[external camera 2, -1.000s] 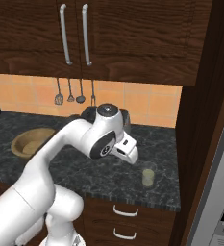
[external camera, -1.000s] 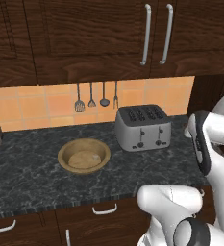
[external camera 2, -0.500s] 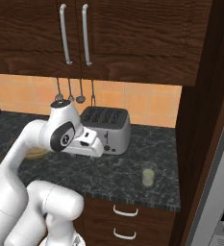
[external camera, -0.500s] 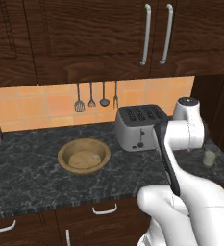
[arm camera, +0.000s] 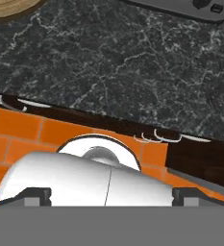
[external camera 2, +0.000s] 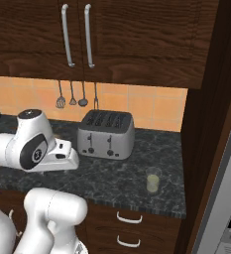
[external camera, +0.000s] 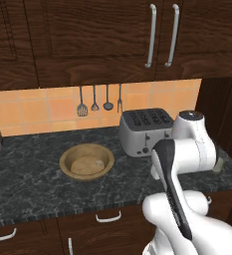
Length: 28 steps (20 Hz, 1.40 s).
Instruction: Grab a lemon wedge from the fridge and one ice cube from the ice bowl, and put them in the glass of lemonade.
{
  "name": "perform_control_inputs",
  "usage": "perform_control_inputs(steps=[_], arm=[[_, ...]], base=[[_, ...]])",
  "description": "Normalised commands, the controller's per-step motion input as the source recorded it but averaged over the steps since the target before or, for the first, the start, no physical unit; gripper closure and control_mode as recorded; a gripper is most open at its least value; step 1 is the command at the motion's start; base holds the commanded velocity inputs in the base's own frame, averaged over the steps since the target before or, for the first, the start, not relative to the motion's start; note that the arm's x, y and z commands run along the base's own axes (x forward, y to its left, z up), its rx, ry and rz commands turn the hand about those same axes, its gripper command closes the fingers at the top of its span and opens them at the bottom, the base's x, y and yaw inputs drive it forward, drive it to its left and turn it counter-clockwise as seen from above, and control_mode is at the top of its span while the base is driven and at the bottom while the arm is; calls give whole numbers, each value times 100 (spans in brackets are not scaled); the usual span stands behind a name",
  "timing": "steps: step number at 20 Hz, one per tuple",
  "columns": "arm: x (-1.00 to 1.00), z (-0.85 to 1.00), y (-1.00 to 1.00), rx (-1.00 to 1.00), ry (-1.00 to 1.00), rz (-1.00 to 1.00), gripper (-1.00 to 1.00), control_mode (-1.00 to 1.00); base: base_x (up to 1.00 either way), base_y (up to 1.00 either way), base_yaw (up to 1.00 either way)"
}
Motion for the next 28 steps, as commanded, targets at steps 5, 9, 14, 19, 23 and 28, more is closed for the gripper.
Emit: perform_control_inputs(steps=[5,9,14,19,23,28], arm=[[-36,1,8,5,-7,5,-100,-100],[0,0,0,0,0,0,-100,-100],[0,0,0,0,0,0,-100,100],[0,0,0,0,0,0,-100,100],[0,0,0,0,0,0,-100,100],[0,0,0,0,0,0,-100,100]], base=[[0,0,0],[0,0,0],[-73,0,0],[-93,-11,-6],[-48,-52,-28],[-1,-100,-32]])
